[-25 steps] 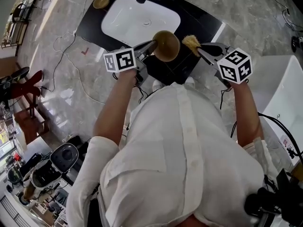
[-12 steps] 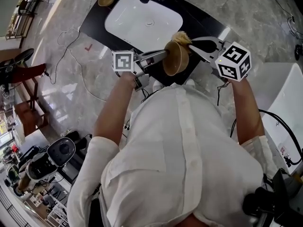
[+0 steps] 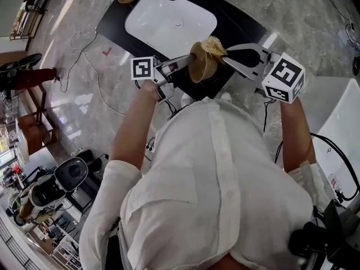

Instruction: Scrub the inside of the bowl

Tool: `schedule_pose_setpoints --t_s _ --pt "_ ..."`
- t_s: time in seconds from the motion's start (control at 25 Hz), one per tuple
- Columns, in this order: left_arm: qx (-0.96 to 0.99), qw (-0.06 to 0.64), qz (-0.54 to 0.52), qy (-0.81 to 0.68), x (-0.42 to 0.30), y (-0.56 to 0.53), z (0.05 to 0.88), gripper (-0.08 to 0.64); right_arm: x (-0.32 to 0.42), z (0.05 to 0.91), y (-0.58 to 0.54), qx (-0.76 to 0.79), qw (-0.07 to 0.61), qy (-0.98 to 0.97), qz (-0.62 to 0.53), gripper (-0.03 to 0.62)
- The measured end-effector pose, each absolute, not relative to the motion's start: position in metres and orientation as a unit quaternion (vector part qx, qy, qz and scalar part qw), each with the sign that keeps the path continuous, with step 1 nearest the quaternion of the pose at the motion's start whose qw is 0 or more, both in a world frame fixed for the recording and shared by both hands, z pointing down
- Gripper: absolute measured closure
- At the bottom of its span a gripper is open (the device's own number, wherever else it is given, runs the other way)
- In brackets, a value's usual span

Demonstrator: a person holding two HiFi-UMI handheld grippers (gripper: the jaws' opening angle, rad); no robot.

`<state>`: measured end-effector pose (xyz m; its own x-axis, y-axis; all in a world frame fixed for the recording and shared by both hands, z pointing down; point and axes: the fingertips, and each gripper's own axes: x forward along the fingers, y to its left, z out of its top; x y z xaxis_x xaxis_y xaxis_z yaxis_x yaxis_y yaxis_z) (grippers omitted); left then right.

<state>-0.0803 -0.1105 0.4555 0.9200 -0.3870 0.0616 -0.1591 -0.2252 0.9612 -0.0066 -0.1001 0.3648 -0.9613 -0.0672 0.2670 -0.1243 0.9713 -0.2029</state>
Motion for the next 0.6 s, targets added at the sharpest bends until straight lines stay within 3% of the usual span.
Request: schedule_pose_setpoints --t_s 0.6 --pt "0.745 0.613 -0.22 -0.147 -0.075 -0.134 0.429 0.545 -0.004 0.367 -0.044 -0.072 0.106 -0.987 0.096 0.568"
